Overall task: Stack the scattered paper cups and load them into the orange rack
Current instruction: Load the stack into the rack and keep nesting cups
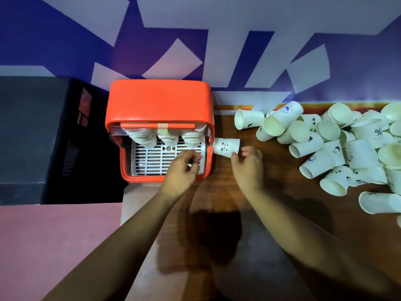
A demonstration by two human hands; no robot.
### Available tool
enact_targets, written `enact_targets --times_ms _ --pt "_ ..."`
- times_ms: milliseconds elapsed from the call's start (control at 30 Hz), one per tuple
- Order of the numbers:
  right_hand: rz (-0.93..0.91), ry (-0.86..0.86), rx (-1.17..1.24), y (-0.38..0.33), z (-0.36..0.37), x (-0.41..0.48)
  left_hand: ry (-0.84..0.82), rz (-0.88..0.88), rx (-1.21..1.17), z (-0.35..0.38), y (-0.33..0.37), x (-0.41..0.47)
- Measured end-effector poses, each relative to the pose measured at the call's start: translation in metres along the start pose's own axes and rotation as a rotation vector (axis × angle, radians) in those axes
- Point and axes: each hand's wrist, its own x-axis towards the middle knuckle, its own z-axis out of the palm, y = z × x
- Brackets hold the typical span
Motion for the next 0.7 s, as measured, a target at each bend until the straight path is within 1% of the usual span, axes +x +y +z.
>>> enact_targets --times_ms 67,133,233,333,400,433,533,600,633,700 --pt "0.151 -0.092 -0.017 0.006 0.001 0.013 -0.082 0.094 0.051 0.012 0.015 0.004" --pt "0.233 -0.169 -0.005 0.008 0.009 0.024 -0.094 0.123 0.066 0.019 0.025 0.012" --pt "0.21 -0.235 0.0 0.016 0.024 0.036 -0.087 0.085 0.092 0.027 0.028 0.019" --pt "0.177 -0.28 0.044 0.028 0.024 0.041 -0.075 0.085 0.13 0.031 0.023 0.021" --pt "0.109 -0.294 0.043 0.032 0.01 0.037 -0.072 0.118 0.155 0.033 0.021 0.019" --pt "0.039 -0.296 0.017 0.034 -0.001 0.035 -0.074 0.142 0.172 0.035 0.021 0.018" --pt "-0.266 -0.423 -0.1 0.045 -0.039 0.025 -0.077 0.293 0.253 0.047 0.026 0.015" --pt "-0.373 -0.504 -0.089 0.055 -0.066 0.018 -0.135 0.382 0.303 0.061 0.032 0.016" --pt "-0.396 -0.513 -0.065 0.062 -0.076 0.015 -0.193 0.368 0.291 0.07 0.036 0.016" --pt "-0.388 -0.489 0.005 0.072 -0.095 0.011 -0.313 0.265 0.221 0.091 0.044 0.015"
